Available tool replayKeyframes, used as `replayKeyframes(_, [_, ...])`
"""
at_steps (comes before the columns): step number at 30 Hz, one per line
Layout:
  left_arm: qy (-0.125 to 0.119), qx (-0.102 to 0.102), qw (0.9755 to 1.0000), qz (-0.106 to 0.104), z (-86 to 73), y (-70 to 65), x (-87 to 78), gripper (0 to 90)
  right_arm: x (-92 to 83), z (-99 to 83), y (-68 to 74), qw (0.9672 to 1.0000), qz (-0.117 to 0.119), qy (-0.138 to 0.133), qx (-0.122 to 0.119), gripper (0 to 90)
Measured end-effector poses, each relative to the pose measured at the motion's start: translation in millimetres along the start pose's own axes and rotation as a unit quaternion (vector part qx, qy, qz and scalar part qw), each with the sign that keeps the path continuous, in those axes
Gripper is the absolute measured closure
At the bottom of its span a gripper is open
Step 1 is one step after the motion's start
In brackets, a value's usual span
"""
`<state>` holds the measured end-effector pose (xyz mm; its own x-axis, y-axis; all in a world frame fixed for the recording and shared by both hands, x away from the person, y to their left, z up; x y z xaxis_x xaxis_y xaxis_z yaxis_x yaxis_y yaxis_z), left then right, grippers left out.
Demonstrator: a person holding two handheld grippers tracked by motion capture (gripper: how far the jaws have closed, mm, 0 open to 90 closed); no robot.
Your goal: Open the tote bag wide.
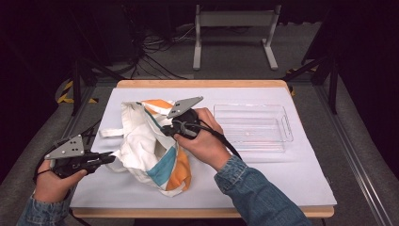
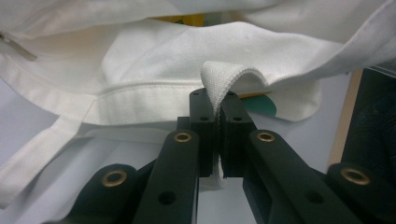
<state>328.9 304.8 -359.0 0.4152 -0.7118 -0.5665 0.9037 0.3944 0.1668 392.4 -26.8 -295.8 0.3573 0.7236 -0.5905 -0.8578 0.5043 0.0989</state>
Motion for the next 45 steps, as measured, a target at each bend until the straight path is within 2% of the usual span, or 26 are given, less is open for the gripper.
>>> replayKeyframes(3, [-0.001, -0.004, 1.0, 0.002, 1.1, -1.1, -0.9, 86.0, -15.7, -1.4, -4.6, 0.9996, -0.018, -0.02, 0.007, 87.6])
replayKeyframes(9, [0.0, 0.007, 1.0, 0.004, 4.5, -2.9, -2.7, 86.1, -41.5, -11.7, -12.5, 0.9976, -0.052, -0.042, 0.015, 87.7])
replayKeyframes(10, [-0.001, 0.002, 1.0, 0.003, 5.1, -4.2, -2.9, 86.1, -41.5, -11.7, -12.5, 0.9976, -0.052, -0.042, 0.015, 87.7])
replayKeyframes(12, [0.0, 0.009, 1.0, 0.002, 6.3, -4.4, -3.3, 86.1, -48.1, -15.5, -13.7, 0.9969, -0.061, -0.046, 0.018, 87.7])
replayKeyframes(15, [0.0, 0.006, 1.0, 0.0, 7.5, -6.2, -2.4, 86.2, -58.1, -22.0, -15.6, 0.9954, -0.077, -0.054, 0.022, 87.7])
replayKeyframes(17, [0.003, 0.016, 0.9999, -0.002, 8.8, -6.3, -2.2, 86.2, -61.7, -25.6, -16.6, 0.9945, -0.085, -0.057, 0.025, 87.7])
replayKeyframes(19, [0.003, 0.012, 0.9999, -0.004, 9.9, -8.2, -1.5, 86.2, -64.5, -29.7, -17.8, 0.9936, -0.093, -0.058, 0.029, 87.7])
replayKeyframes(20, [0.005, 0.018, 0.9998, -0.004, 10.5, -8.0, -1.4, 86.2, -66.0, -32.1, -18.6, 0.993, -0.097, -0.058, 0.031, 87.7])
replayKeyframes(25, [0.005, 0.016, 0.9998, -0.011, 10.7, -9.3, -0.2, 86.4, -72.8, -43.8, -25.1, 0.99, -0.11, -0.067, 0.056, 87.7])
replayKeyframes(26, [0.007, 0.023, 0.9997, -0.011, 10.9, -8.6, -0.2, 86.5, -73.0, -46.1, -26.3, 0.9895, -0.113, -0.067, 0.06, 87.7])
replayKeyframes(28, [0.006, 0.018, 0.9997, -0.015, 11.0, -9.7, 0.5, 86.5, -71.5, -53.0, -29.3, 0.9883, -0.116, -0.067, 0.073, 87.7])
replayKeyframes(29, [0.008, 0.024, 0.9995, -0.016, 11.1, -9.0, 0.6, 86.5, -70.4, -55.6, -30.3, 0.9881, -0.116, -0.066, 0.076, 87.7])
replayKeyframes(32, [0.011, 0.024, 0.9995, -0.019, 10.7, -9.2, 1.6, 86.5, -64.6, -65.7, -34.2, 0.9869, -0.121, -0.058, 0.089, 87.7])
replayKeyframes(41, [0.013, 0.023, 0.9993, -0.027, 9.8, -8.9, 6.0, 86.3, -48.5, -93.0, -42.3, 0.9846, -0.13, -0.037, 0.111, 87.7])
replayKeyframes(45, [-0.006, 0.016, 0.9993, -0.035, 8.5, -6.7, 6.0, 85.8, -39.4, -105.2, -45.5, 0.984, -0.125, -0.018, 0.126, 87.7])
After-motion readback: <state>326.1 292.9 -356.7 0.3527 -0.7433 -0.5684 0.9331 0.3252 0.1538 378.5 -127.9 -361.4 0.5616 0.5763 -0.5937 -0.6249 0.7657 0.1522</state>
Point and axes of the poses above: each handheld gripper's, and its own axes: x roughly forward along the jaws, z roughly out of its top, y roughly to its left, the point moved 1 cm from there along x, roughly forward along the jaws, and after that the axes turned 11 degrees about x, right-handed, at the moved point
